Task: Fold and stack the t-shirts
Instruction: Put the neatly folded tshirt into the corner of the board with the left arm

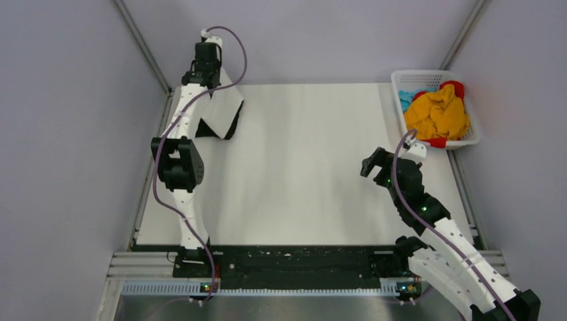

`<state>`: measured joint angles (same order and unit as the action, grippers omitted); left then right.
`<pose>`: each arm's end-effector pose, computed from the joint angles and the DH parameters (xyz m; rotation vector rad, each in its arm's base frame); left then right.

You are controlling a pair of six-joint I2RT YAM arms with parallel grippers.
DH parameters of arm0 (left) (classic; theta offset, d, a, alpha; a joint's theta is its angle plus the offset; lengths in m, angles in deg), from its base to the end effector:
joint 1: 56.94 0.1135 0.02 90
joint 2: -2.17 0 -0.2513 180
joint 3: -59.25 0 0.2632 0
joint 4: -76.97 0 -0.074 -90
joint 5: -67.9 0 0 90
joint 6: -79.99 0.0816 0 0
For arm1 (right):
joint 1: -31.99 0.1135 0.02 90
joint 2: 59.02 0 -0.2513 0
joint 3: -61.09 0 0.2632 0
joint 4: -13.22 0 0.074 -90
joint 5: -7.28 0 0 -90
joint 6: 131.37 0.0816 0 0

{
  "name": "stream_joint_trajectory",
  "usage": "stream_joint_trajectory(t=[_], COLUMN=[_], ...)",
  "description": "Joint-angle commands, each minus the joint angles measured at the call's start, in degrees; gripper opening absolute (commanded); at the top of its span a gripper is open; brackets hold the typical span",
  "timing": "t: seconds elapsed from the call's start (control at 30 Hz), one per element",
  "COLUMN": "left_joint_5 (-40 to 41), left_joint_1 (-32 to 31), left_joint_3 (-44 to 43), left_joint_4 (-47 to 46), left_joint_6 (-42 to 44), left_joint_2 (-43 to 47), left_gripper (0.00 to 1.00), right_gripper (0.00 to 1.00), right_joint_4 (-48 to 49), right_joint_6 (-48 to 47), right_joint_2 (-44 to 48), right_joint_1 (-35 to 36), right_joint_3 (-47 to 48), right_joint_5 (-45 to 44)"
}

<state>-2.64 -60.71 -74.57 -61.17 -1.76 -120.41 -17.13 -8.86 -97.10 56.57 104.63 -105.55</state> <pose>0.5440 -0.0086 0.2997 0.0156 2.0969 0.4041 0.2128 0.0625 0.2307 0.3879 1.9392 0.2505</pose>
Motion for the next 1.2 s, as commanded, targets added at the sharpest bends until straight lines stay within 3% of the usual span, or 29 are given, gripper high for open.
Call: stream_joint_trajectory(t=[0.0,0.23,0.5,1.17], left_joint_5=[1.4,-0.9,2.3,2.1], left_joint_1=[-2.8,-3.6,-3.4,2.6], left_joint_3=[-1.4,-5.0,-6.8,-8.9], left_joint_4=[-1.1,0.1,-2.5,-3.8], left_joint_6=[-0.7,-2.9,-0.4,-0.1], left_joint_2=[5.6,4.9,-0.4,-10.0], left_gripper=[0.0,0.0,0.0,0.0], right_gripper=[0.99,0.99,0.99,0.99], right_joint_4=[2.1,1.5,1.3,2.1], right_joint_6=[-0.8,-0.9,-1.1,-1.1], right_joint_2=[1.4,2.1,1.7,-2.1], right_joint_1=[-0.3,-0.3,-0.3,-0.3], right_joint_3=[-0.4,-0.4,-0.3,0.5], right_joint_5=[-0.5,-0.9,-1.8,-2.7])
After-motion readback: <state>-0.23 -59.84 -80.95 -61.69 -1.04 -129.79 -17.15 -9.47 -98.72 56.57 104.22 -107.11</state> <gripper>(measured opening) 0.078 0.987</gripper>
